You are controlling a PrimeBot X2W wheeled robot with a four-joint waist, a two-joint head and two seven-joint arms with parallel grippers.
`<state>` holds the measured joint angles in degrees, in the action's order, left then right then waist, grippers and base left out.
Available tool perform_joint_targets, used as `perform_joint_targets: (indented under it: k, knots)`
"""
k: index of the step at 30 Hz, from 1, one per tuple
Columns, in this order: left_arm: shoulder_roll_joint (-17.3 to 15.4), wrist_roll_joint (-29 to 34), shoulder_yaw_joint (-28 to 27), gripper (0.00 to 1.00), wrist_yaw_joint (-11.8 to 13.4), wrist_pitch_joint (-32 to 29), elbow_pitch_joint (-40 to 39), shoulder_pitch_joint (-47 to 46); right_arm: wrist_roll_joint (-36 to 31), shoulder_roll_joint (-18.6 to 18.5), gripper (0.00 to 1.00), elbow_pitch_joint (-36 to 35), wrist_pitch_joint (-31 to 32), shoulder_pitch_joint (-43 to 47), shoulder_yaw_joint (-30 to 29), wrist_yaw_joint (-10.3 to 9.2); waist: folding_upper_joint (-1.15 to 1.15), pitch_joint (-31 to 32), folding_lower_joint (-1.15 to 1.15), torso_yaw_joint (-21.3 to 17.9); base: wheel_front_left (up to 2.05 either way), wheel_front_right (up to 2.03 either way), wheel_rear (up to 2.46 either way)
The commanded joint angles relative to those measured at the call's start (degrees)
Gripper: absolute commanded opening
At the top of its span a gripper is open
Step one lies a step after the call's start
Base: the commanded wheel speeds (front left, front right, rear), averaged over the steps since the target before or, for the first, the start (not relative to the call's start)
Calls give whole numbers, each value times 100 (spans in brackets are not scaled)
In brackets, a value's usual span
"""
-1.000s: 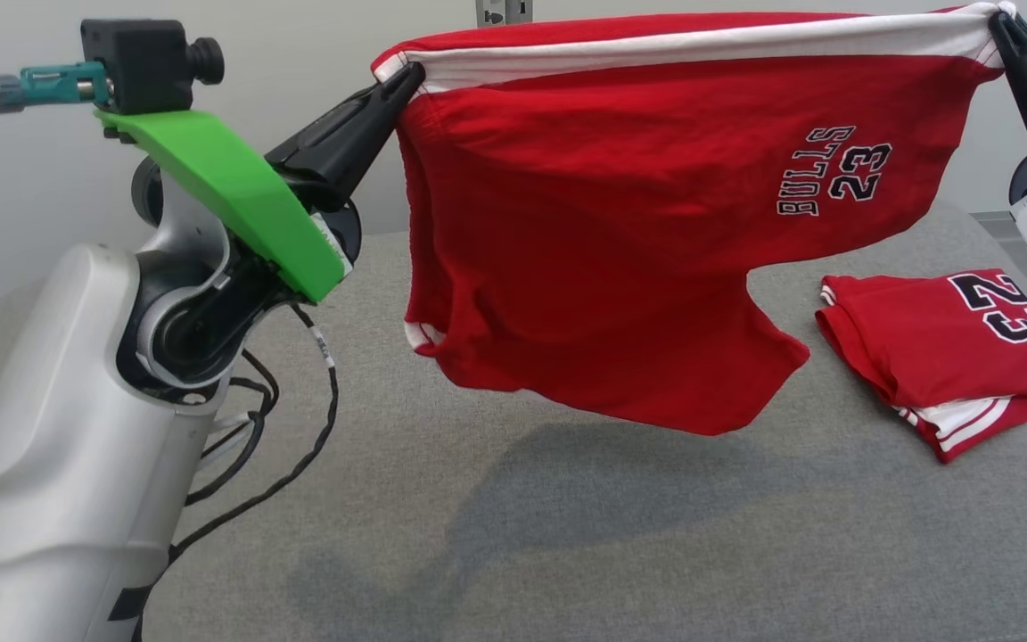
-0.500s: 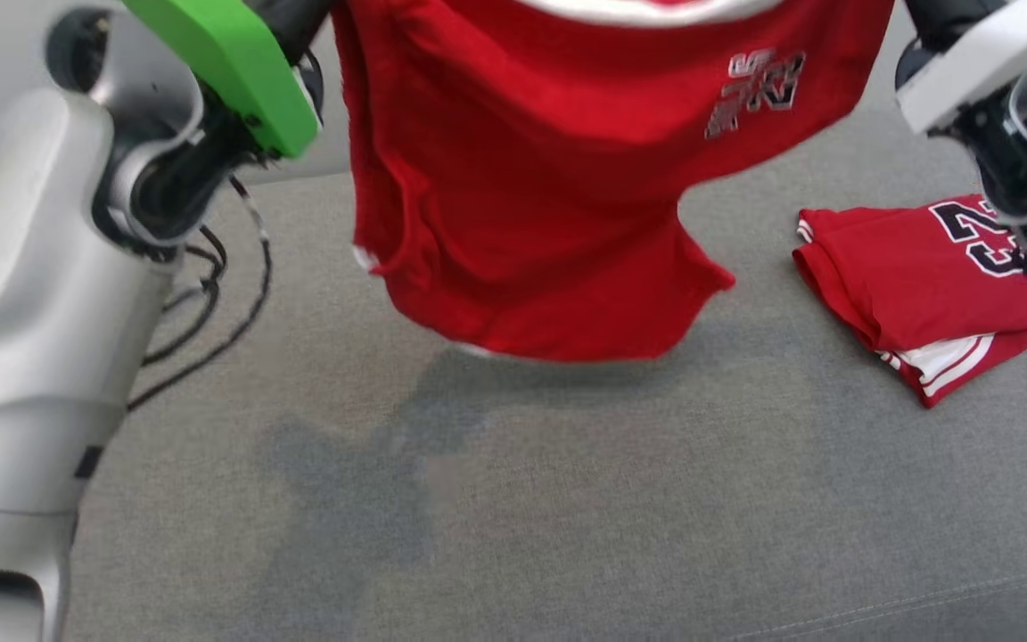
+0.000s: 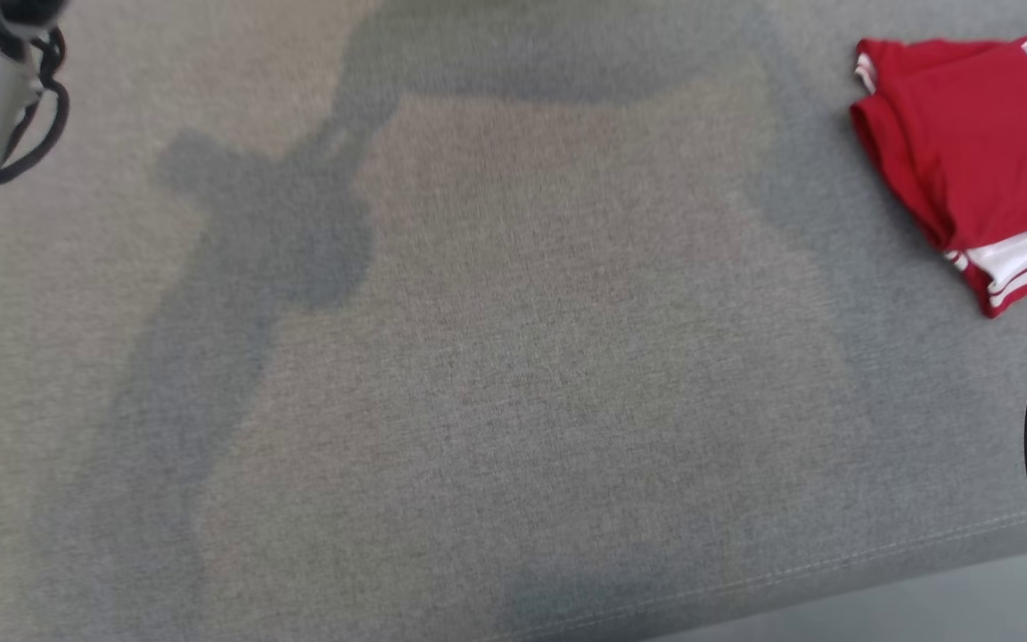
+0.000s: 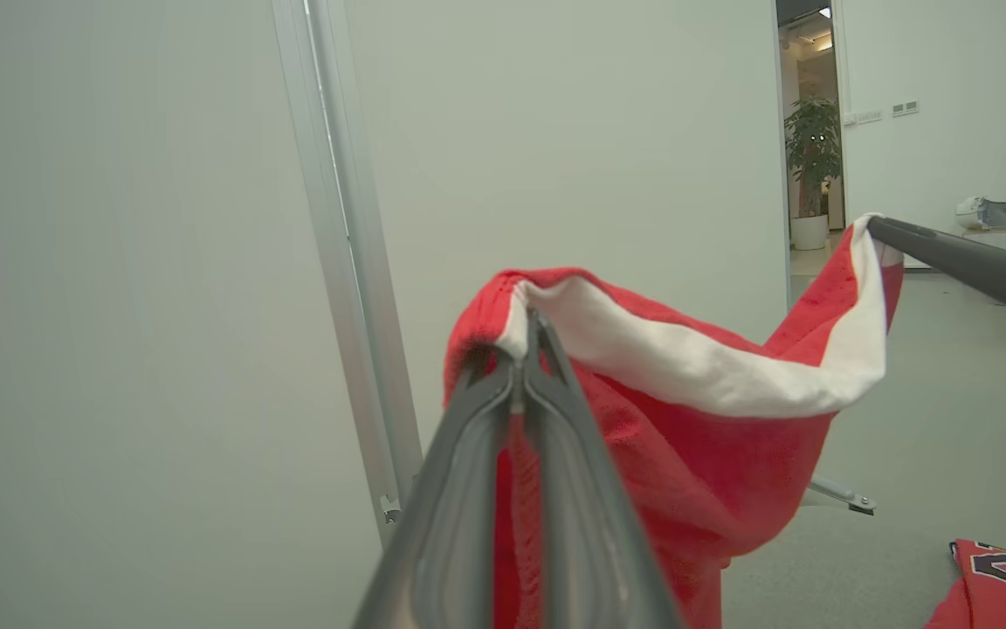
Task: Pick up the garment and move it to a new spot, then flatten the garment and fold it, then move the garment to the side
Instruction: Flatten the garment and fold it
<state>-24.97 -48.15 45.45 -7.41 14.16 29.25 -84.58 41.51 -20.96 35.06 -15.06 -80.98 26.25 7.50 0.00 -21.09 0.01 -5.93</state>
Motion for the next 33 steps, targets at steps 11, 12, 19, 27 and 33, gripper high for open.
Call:
perform_joint_targets:
  k: [11,12,19,27,33]
  knots:
    - [-414,-295,634,0,-5,103,-1361,779,-550,-92,0,-846,-15,1346,-533,-3,0,-1707,-1,238,0,0,0]
    - [-487,-329,653,0,-4,102,-1502,961,-529,-128,0,-924,-15,1526,-609,-3,0,-1649,-1,253,0,0,0]
    - [-731,-373,620,0,-3,103,-2359,2424,-414,-410,0,-1555,-16,3024,-900,-3,0,-1013,-1,270,0,0,0]
    - [-893,97,1116,0,-4,103,-2721,4104,-336,-776,0,-2088,-16,4809,-794,-3,0,-29,-1,199,0,0,0]
    - [-830,300,1406,0,-4,103,-2549,4942,-264,-986,0,-2225,-16,5711,-767,-3,0,482,-1,208,0,0,0]
